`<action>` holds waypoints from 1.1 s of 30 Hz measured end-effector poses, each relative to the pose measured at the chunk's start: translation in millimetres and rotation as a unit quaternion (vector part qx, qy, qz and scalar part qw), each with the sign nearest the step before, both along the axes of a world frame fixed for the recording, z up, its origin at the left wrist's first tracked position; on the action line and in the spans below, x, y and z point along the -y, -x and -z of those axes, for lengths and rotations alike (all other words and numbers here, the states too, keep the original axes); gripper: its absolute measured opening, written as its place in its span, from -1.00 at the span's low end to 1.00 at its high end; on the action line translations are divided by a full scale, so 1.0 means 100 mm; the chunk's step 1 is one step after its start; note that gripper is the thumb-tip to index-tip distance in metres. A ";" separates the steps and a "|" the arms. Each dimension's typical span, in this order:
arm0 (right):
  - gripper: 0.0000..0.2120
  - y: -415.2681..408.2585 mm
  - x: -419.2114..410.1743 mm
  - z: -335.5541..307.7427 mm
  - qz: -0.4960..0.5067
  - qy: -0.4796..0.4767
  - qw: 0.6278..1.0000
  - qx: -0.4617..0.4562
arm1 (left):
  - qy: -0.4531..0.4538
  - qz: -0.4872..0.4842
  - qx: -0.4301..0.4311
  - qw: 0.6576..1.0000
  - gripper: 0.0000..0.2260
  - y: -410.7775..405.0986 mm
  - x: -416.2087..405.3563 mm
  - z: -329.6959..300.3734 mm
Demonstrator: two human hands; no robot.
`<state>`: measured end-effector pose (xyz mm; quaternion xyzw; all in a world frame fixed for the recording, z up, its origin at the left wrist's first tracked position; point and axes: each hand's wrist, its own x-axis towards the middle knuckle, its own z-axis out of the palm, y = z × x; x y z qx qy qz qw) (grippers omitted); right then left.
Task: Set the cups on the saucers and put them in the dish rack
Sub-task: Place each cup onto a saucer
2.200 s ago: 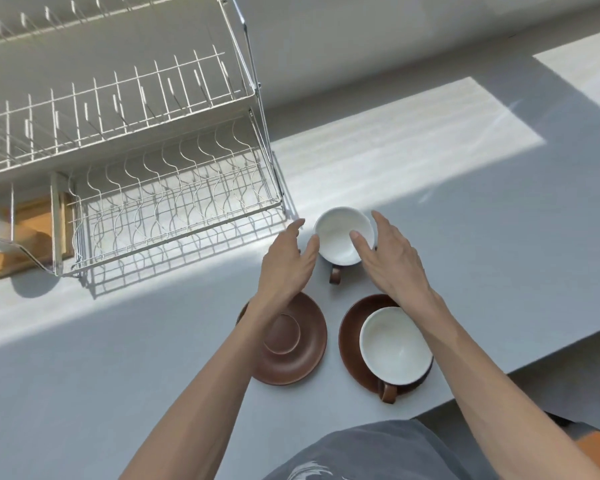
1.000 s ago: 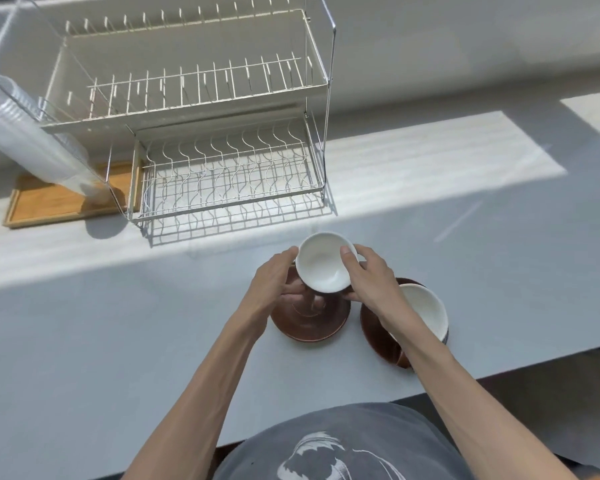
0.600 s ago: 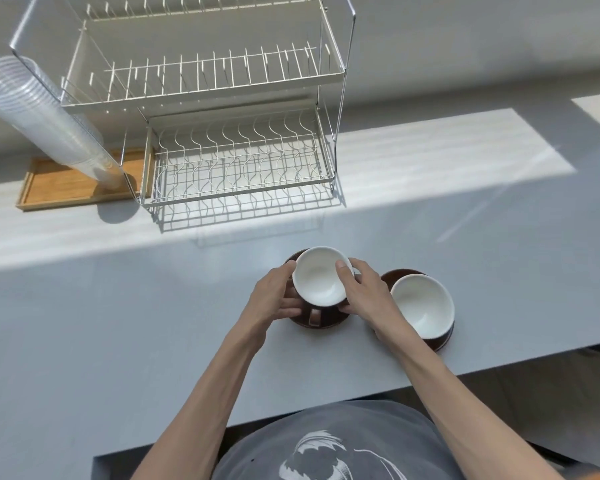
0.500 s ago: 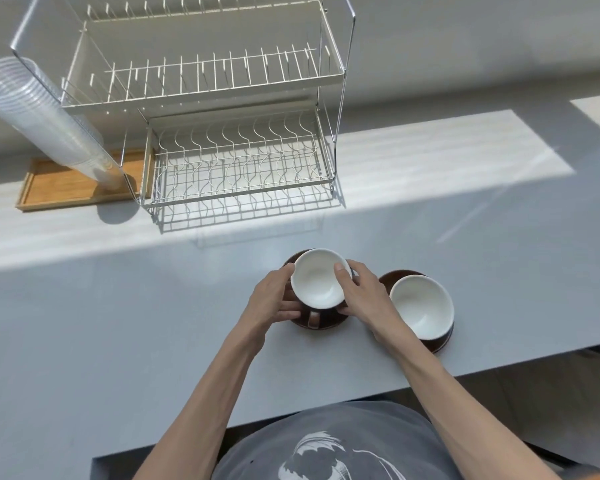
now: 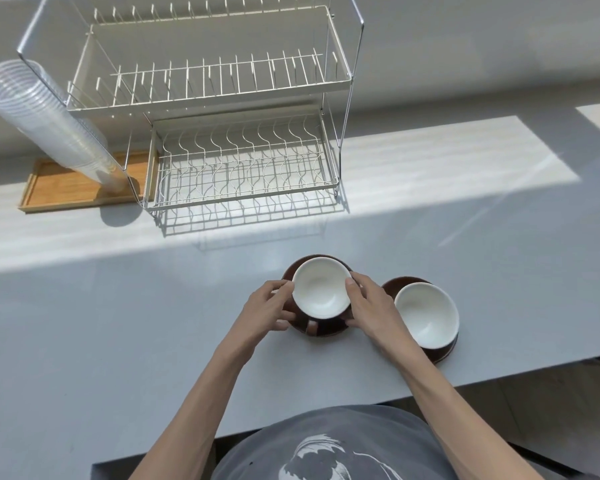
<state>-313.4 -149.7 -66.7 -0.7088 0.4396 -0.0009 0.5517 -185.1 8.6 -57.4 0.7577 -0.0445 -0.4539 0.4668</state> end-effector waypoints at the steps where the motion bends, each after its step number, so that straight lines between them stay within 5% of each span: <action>1: -0.67 0.02 -0.01 -0.01 -0.005 0.028 1.000 -0.009 | -0.010 0.007 0.013 1.000 -0.67 -0.03 -0.01 0.00; 6: -0.63 0.10 -0.07 -0.03 -0.014 0.152 0.986 -0.062 | -0.026 0.016 0.067 0.997 -0.69 -0.16 0.03 0.03; 12: -0.57 0.12 -0.13 0.00 -0.015 0.111 0.990 -0.080 | -0.020 0.034 0.064 0.997 -0.53 -0.24 0.20 0.09; 20: -0.53 0.11 -0.12 0.05 0.029 0.010 0.999 -0.043 | 0.000 0.036 0.029 0.999 -0.56 -0.26 0.23 0.19; 33: -0.61 -0.30 0.10 0.07 -0.024 -0.002 0.999 -0.044 | 0.018 -0.069 0.015 0.997 -0.63 -0.24 0.08 0.27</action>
